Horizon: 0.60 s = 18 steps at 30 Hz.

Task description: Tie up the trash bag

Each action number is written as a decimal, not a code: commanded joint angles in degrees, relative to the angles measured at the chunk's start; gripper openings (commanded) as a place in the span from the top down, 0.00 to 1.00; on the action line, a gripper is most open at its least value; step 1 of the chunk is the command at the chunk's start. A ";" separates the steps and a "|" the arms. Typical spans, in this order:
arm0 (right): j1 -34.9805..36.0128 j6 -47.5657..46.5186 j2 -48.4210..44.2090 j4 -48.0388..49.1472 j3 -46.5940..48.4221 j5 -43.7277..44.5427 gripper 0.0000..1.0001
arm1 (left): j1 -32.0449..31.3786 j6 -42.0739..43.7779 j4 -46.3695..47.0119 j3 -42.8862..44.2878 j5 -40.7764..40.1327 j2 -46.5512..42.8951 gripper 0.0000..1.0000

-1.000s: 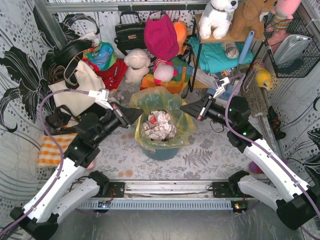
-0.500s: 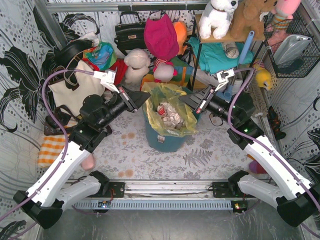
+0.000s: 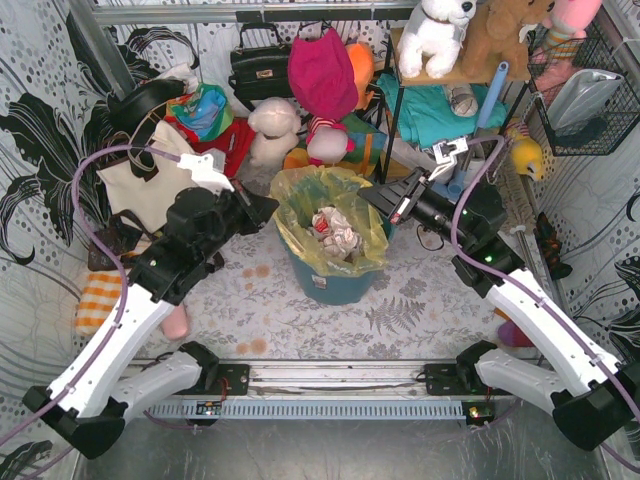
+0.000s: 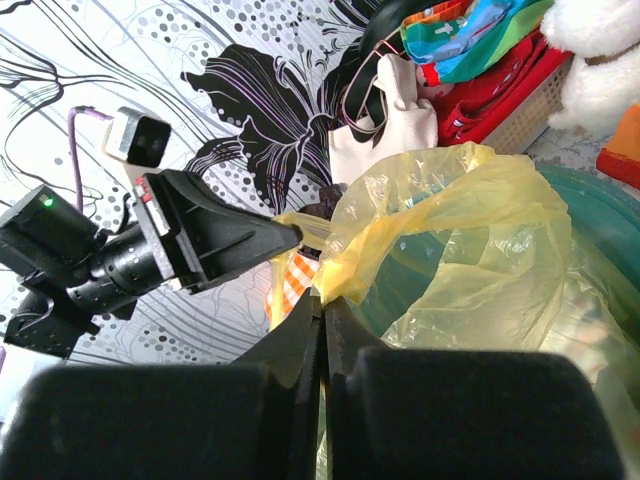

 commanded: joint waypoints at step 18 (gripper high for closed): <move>0.34 3.20 -1.86 9.19 -0.63 1.78 1.00 | 1.74 -0.10 21.55 1.89 33.13 0.78 1.00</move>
